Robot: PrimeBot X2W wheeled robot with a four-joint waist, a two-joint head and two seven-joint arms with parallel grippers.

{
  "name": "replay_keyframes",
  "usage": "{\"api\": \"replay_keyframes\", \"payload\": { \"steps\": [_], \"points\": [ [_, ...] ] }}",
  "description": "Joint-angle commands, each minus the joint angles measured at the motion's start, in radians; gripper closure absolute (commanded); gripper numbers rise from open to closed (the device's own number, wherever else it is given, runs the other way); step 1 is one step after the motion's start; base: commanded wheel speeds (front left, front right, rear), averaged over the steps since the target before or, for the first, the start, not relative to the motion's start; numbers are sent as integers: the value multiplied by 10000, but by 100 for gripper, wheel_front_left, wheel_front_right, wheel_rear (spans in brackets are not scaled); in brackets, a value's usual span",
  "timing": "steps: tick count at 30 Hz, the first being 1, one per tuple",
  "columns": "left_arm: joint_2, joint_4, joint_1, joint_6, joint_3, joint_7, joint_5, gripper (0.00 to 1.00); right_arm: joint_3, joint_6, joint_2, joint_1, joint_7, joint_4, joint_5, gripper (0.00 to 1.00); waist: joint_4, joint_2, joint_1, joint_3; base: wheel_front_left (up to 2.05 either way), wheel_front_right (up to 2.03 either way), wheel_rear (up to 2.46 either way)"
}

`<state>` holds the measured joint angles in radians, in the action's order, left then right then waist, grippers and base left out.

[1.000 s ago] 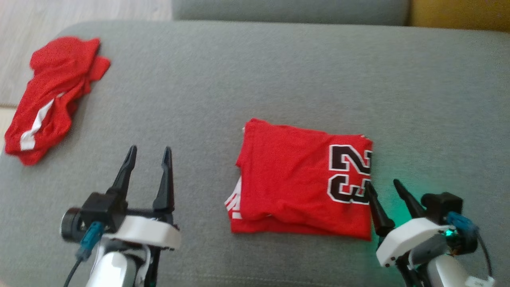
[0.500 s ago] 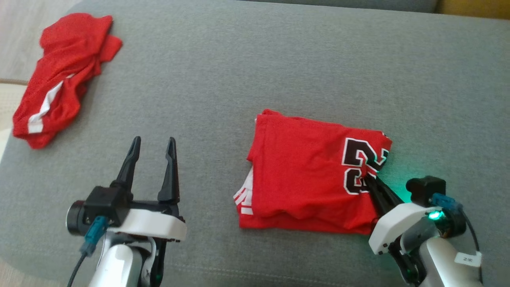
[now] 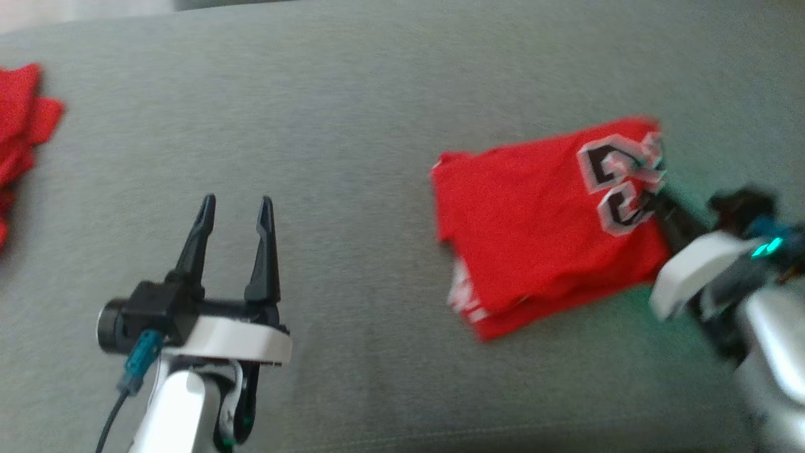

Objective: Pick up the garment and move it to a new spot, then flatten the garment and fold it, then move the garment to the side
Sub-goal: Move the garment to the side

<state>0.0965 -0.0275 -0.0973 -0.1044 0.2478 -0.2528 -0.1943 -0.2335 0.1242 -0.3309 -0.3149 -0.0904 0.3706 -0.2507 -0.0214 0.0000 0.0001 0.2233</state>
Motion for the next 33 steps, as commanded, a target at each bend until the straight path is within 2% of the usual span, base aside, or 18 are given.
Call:
{"api": "replay_keyframes", "payload": {
  "steps": [1, 8, 15, 25, 28, 29, 30, 31, 33],
  "points": [
    [76, 421, -555, 50, -315, -88, 132, 0, 40, 65, -475, -648, 32, -213, -81, 100, -633, 0, -1, 437, 0, 0, 0],
    [122, 367, -1237, 270, -47, -88, 348, 0, 421, 65, -1833, -2537, 45, 889, -257, 100, -1120, 0, -1, 1340, 0, 0, 0],
    [136, 310, -1935, 445, 170, -89, 534, 0, 1174, 65, -3002, -3619, -184, 2258, -334, 100, -962, 0, -1, 2145, 0, 0, 0],
    [116, 315, -2463, 562, 270, -89, 654, 0, 1771, 65, -3481, -4184, 138, 3557, -568, 100, -639, 0, -1, 2910, 0, 0, 0],
    [133, 315, -2602, 590, 243, -89, 666, 0, 2052, 65, -3455, -4444, 314, 4073, -595, 100, -584, 0, -1, 3108, 0, 0, 0],
    [141, 305, -2629, 596, 230, -89, 666, 0, 2134, 65, -3426, -4513, 359, 4235, -584, 91, -578, 0, -1, 3145, 0, 0, 0],
    [151, 290, -2642, 602, 218, -89, 667, 0, 2196, 65, -3362, -4559, 409, 4368, -614, 51, -576, 0, -1, 3163, 0, 0, 0],
    [173, 255, -2634, 600, 184, -89, 665, 0, 2327, 65, -3197, -4601, 569, 4549, -818, 0, -598, 0, -1, 3171, 0, 0, 0],
    [193, 223, -2592, 580, 141, -89, 665, 0, 2276, 65, -3086, -4560, 767, 4590, -933, 0, -661, 0, -1, 3126, 0, 0, 0]
  ]
}}
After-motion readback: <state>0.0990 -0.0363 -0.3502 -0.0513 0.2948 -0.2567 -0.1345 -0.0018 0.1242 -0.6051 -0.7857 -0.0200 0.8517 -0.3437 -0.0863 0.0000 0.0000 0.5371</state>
